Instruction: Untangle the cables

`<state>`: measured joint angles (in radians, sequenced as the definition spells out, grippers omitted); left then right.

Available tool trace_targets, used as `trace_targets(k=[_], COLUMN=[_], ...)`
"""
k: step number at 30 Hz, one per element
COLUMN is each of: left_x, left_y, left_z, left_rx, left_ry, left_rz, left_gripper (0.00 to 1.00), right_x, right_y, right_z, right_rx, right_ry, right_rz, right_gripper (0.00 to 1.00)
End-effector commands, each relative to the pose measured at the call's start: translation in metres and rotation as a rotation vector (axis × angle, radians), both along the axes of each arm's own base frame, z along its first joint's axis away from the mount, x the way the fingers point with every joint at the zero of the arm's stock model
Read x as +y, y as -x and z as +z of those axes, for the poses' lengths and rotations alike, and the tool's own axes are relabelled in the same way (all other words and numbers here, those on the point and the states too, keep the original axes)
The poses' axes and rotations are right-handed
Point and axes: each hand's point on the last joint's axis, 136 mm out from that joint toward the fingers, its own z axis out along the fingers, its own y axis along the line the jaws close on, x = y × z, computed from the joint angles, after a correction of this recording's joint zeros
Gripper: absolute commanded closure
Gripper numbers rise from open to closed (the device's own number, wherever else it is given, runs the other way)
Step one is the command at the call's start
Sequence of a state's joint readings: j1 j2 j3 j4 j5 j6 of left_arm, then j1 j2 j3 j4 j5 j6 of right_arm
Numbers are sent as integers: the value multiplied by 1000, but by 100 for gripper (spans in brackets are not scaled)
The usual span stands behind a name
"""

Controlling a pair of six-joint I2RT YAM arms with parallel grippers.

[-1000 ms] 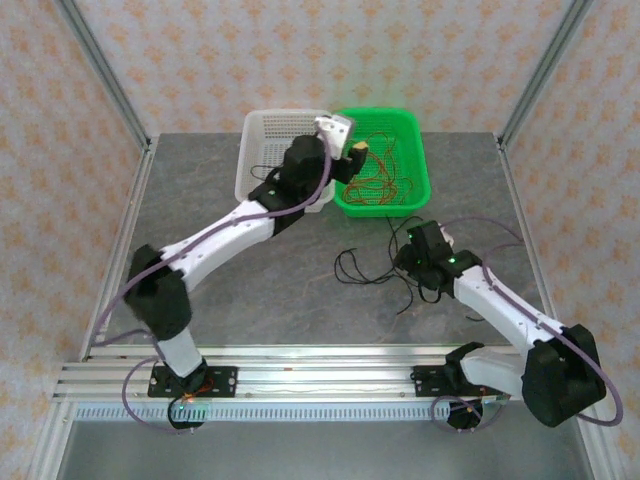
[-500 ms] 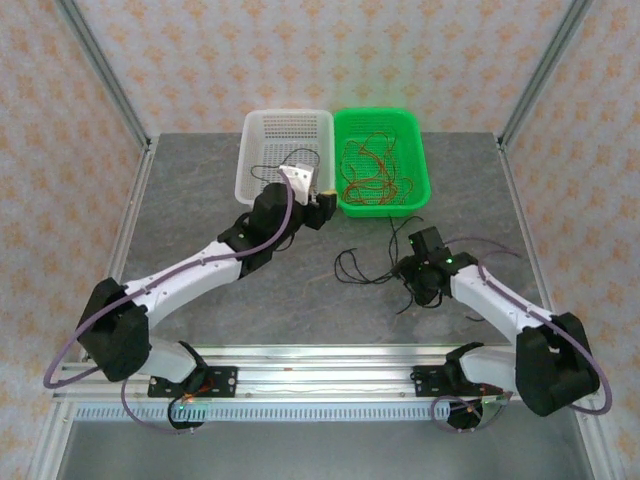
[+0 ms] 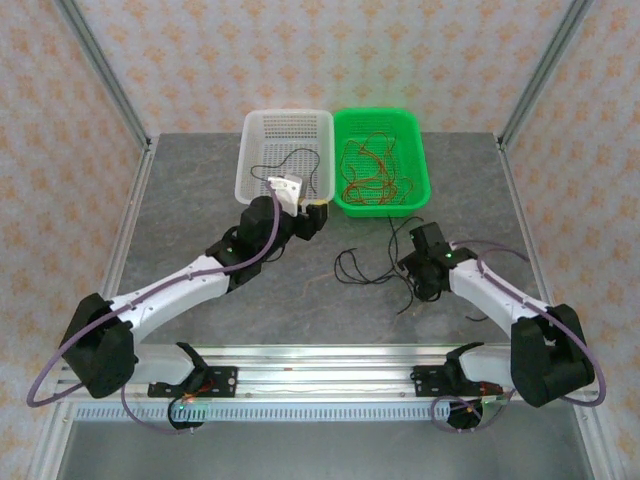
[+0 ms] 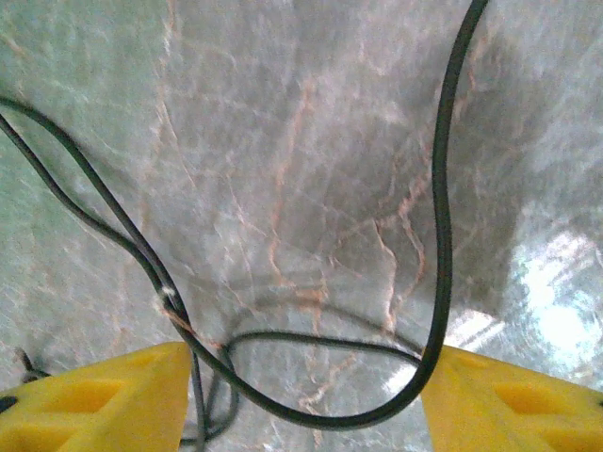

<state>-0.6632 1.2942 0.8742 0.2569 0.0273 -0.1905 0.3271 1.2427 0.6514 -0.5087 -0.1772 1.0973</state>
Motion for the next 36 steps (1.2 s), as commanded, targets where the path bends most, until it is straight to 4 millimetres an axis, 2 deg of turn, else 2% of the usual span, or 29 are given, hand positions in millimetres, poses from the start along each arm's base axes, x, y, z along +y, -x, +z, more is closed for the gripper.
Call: trace_targets(k=[1, 5, 9, 11, 13, 17, 18, 19, 21, 28, 32, 36], left_x=[1, 2, 4, 4, 4, 4, 4, 5, 5, 6, 0, -15], left_y=[5, 7, 9, 10, 9, 11, 11, 12, 13, 20, 28, 40], left_z=[18, 19, 21, 21, 24, 24, 25, 25, 25, 15, 12, 14], left_rx=[-49, -52, -56, -59, -63, -63, -62, -63, -59, -38, -47, -87], left_ry=[44, 35, 34, 33, 37, 39, 40, 41, 43, 38, 46, 20], left_rz=[-18, -21, -22, -22, -22, -28, -29, -28, -29, -44, -81, -134], left_gripper=[41, 41, 41, 42, 43, 45, 45, 46, 46, 50, 51, 51], right_x=[-11, -4, -8, -9, -8, -7, -8, -9, -13, -29, -25, -19], right_y=[-12, -15, -19, -23, -27, -34, -35, -37, -43, -65, -69, -72], right_z=[-2, -8, -4, -2, -2, -2, 1, 5, 20, 110, 149, 187], right_rx=[-21, -4, -32, -48, -65, -85, -89, -98, -130, -345, -457, -577], right_ry=[33, -1, 3, 4, -4, 1, 7, 19, 54, 215, 293, 380], right_rz=[-81, -96, -136, -146, -152, -149, -145, -138, -125, 8, 185, 357], right_gripper=[35, 36, 36, 39, 51, 94, 100, 100, 100, 100, 100, 100])
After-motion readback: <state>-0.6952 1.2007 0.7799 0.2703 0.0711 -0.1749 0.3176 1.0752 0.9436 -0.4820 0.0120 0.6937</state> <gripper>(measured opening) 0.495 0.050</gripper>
